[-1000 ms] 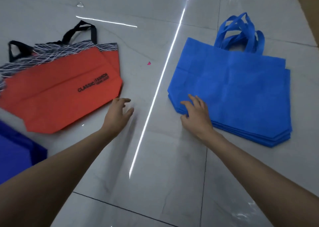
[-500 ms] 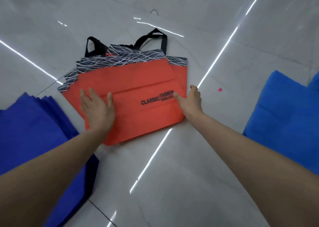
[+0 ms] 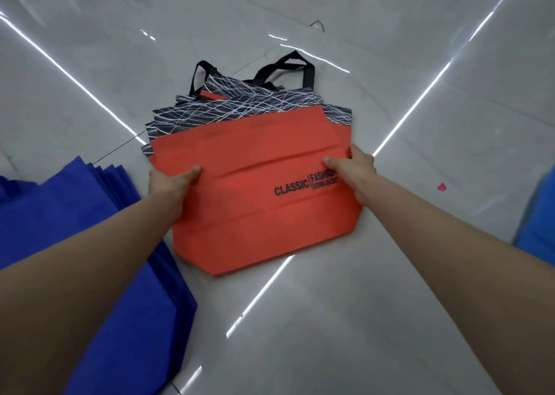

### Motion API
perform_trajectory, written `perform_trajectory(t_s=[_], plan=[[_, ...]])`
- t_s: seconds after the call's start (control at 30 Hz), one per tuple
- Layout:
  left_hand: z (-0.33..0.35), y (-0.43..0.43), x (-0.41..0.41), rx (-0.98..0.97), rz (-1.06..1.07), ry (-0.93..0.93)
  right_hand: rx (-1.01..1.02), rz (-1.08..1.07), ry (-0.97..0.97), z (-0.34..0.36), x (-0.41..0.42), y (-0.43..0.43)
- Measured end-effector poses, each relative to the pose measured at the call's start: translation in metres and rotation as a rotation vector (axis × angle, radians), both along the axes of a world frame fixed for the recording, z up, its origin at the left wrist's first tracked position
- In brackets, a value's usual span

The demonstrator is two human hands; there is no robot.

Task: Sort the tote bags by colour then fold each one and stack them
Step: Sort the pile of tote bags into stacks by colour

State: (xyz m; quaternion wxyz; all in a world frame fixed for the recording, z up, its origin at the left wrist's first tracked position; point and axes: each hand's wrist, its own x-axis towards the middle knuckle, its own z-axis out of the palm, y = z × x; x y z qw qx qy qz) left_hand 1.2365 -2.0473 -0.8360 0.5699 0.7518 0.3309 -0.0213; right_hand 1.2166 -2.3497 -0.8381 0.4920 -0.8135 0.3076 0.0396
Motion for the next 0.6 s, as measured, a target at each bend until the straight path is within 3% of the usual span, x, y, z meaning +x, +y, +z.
perform_trajectory(t_s=[0.1,0.27,0.37,0.6], plan=[[0.005,0.002,-0.005,-0.019,-0.045,-0.042,0.070,-0.056,0.010,0.004,-0.008,0.003],[0.017,0.009,-0.033,-0.153,-0.113,0.037,0.240,-0.116,0.022,0.013,-0.038,0.005],[0.024,0.008,-0.055,-0.177,-0.158,0.034,0.152,-0.097,0.077,-0.007,-0.059,-0.013],[0.044,-0.021,-0.104,-0.193,-0.297,-0.056,0.237,-0.081,-0.185,0.041,-0.148,-0.016]])
